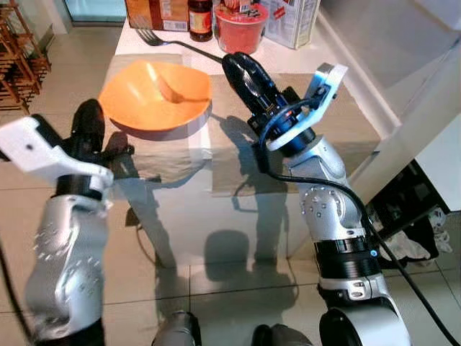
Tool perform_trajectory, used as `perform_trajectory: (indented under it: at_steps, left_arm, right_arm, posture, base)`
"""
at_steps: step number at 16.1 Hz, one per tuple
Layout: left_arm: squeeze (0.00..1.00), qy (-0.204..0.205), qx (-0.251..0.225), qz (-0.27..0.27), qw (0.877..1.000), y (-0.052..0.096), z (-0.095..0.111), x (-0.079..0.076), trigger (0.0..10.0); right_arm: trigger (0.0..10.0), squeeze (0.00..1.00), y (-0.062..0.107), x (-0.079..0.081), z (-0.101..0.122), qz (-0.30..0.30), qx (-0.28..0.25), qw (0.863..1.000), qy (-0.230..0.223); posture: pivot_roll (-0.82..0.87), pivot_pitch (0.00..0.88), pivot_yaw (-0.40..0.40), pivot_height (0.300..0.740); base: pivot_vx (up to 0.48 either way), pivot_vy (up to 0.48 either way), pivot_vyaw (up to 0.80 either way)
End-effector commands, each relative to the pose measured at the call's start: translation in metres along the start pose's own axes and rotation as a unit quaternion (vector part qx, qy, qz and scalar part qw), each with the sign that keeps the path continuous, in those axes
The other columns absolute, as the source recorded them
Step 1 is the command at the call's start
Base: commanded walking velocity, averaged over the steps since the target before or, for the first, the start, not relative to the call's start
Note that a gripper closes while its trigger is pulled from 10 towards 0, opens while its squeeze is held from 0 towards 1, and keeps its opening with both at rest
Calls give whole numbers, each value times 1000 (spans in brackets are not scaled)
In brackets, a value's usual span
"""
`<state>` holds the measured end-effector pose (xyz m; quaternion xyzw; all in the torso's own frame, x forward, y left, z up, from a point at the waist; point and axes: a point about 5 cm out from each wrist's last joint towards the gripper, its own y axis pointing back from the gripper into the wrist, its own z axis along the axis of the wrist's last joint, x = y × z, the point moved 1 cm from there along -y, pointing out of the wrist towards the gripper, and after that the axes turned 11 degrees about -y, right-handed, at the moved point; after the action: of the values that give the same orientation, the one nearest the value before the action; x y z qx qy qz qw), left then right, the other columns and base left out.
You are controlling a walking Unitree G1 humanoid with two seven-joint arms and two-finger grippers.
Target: Setting the table
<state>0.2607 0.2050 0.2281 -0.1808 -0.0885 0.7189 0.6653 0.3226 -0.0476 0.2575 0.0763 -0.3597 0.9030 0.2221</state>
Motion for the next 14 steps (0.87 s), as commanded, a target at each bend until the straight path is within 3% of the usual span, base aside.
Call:
perform_trajectory:
  at_steps: [1,3,9,14]
  left_arm:
    - [0,5,-13,-14,1000,4,5,-3,10000]
    - [0,3,-10,-15,1000,6,4,0,10000]
    - [0,-1,6,-14,1000,12,-3,6,10000]
    - [0,-2,30,-36,999,15,-16,-5,10000]
  right_arm:
    - [10000,0,4,4,4,18,-3,1000,-14]
    - [10000,0,7,8,3,41,8,998,-42]
    - [10000,0,19,9,-4,42,38,997,-60]
    - [10000,0,27,1,-6,14,43,997,-58]
  posture:
    - [28,103,2,740]
    - [26,105,2,740]
    - [18,110,3,740]
    - [15,112,5,740]
  base:
    - [0,-480,0]
    - [0,-480,0]
    - [0,-480,0]
    - [0,-480,0]
